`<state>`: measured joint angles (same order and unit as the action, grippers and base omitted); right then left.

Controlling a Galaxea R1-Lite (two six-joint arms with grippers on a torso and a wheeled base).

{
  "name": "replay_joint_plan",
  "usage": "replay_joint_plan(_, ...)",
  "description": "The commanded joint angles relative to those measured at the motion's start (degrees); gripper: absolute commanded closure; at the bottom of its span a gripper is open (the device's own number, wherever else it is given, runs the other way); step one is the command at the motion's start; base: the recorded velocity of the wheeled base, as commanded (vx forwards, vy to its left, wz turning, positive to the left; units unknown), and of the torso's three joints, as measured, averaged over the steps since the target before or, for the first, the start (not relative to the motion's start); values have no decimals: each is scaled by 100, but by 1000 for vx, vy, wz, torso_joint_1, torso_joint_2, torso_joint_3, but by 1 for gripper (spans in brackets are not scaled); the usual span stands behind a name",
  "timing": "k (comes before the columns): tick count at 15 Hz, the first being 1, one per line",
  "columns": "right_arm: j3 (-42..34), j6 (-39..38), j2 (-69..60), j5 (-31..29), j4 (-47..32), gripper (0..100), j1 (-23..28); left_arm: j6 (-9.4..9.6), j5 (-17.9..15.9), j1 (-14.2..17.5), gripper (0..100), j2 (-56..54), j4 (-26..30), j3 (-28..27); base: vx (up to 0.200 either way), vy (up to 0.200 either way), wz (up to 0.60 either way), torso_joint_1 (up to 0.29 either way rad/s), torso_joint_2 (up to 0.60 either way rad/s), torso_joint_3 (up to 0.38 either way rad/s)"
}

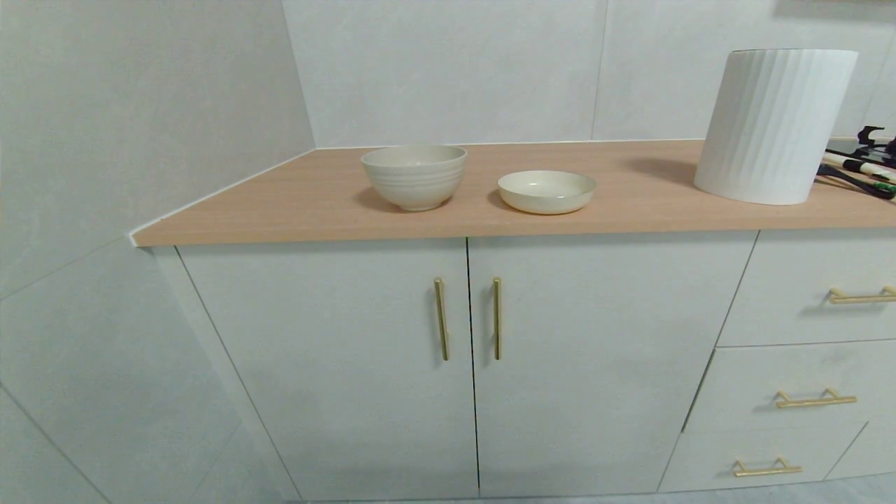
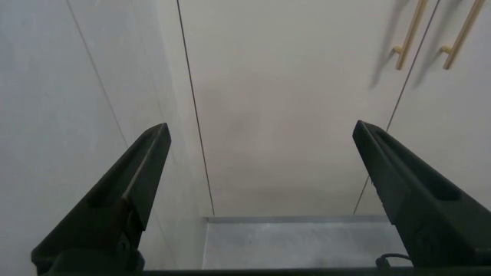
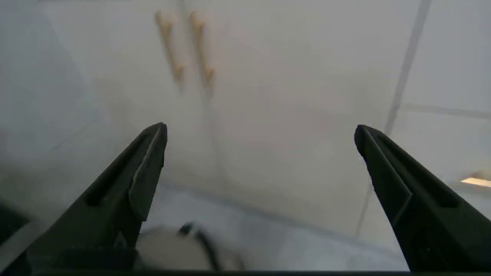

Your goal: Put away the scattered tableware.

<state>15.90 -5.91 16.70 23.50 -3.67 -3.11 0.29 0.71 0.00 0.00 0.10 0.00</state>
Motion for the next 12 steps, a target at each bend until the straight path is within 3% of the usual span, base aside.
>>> replay_joint_plan(1,950,38,2522,348,-2,0,-920,-3,0,0,0,9,-1,0,0,0,0,0,0,0)
replay_joint_plan(2,1416,20,3559,330,130,0,-1719,-12,0,0,0,9,-1,0,0,0,0,0,0,0)
replay_joint_plan(4,1838,11,5062,313,877,0,-2238,-29,0,0,0,9,-1,0,0,0,0,0,0,0)
replay_joint_plan(7,2251,2,6513,330,1800,0,-2519,-29,0,0,0,9,-1,0,0,0,0,0,0,0)
replay_joint_plan(12,3385,-86,7910,357,1817,0,-2739,-29,0,0,0,9,-1,0,0,0,0,0,0,0)
